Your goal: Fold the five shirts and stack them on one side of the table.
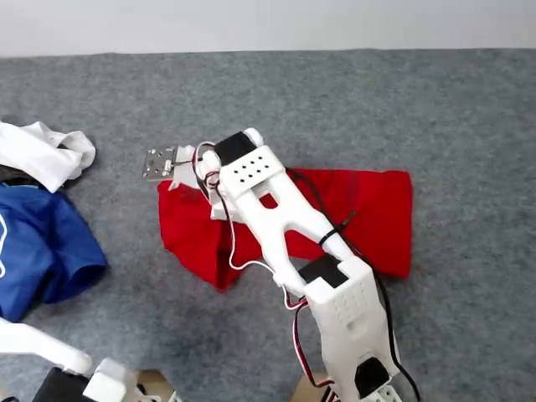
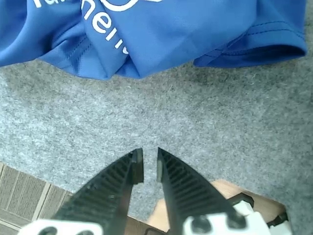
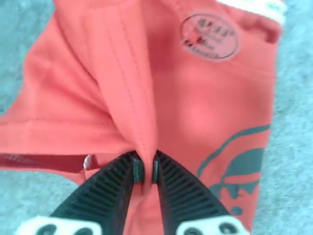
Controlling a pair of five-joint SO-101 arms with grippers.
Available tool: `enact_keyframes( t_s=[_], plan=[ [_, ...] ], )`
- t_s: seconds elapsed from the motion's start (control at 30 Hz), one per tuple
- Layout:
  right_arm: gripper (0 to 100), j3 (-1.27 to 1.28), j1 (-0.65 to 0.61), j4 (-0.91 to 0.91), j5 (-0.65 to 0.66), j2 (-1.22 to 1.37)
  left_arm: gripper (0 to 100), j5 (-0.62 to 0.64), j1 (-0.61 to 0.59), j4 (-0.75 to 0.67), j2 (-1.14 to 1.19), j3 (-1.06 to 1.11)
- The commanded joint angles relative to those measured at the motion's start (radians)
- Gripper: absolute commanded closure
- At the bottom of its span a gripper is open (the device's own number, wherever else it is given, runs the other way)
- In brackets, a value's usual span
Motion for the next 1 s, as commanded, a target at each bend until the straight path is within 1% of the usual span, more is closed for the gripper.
enact_keyframes(
  t_s=[0.0, 0.07, 0.17, 0.43, 0.53, 0.63, 0.7, 0.77, 0.97],
  plan=[
    [98.0, -0.046, 0.039, -0.047, -0.021, -0.016, 94, -0.005, 0.003, 0.002, -0.034, -0.004],
    [97.0, -0.046, 0.071, -0.065, -0.044, -0.016, 94, -0.005, 0.003, 0.0, -0.034, -0.004],
    [97.0, -0.046, 0.107, -0.067, -0.046, 0.004, 94, -0.005, 0.003, 0.0, -0.034, -0.004],
    [95.8, -0.046, 0.131, -0.053, -0.051, 0.093, 94, -0.005, 0.057, 0.005, -0.032, -0.002],
    [87.3, -0.046, 0.128, -0.016, -0.054, 0.093, 94, -0.005, 0.069, 0.003, -0.032, -0.002],
    [75.4, -0.078, 0.136, 0.021, -0.149, 0.093, 94, -0.005, 0.068, 0.002, -0.032, -0.002],
    [71.1, -0.133, 0.137, 0.067, -0.199, 0.087, 94, -0.005, 0.068, 0.0, -0.032, 0.002],
    [69.7, -0.209, 0.131, 0.119, -0.212, 0.085, 94, -0.005, 0.068, 0.0, -0.032, 0.016],
    [69.8, -0.466, 0.097, 0.28, -0.219, 0.085, 94, -0.005, 0.063, -0.044, -0.034, 0.079]
  ],
)
